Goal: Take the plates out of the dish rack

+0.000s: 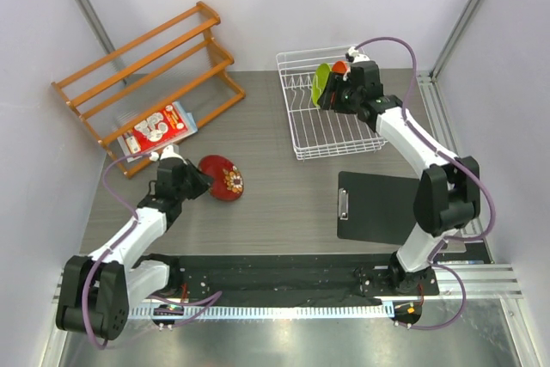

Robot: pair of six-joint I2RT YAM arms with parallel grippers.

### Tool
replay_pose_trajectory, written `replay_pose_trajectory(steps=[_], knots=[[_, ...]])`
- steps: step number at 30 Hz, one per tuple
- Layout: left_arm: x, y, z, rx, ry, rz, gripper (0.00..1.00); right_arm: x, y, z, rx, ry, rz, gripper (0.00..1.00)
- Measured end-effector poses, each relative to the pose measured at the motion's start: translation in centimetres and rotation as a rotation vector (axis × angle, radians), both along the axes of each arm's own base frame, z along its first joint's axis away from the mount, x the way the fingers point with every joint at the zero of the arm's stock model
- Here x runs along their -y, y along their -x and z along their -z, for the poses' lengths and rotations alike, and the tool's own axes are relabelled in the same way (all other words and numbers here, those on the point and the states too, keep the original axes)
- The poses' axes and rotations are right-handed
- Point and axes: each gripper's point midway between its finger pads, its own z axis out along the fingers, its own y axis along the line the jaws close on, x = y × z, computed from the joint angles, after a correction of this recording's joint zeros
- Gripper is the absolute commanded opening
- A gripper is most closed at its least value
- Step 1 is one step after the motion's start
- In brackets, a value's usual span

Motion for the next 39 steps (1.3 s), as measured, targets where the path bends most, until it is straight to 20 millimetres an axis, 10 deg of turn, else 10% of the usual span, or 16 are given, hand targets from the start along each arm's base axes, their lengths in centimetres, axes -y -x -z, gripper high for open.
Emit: replay_pose_trajectory(steps=[9,39], knots=[[-1.7,0.6,2.9,-0.110,-0.069,-0.075,0.42,2.0,-3.6,4.5,-0.085,0.110,0.080,0.61],[-3.1,-0.3,4.6,-0.225,-0.168,-0.117,0.54,3.2,-14.7,7.3,-0.022,0.301,0.178,0.60]])
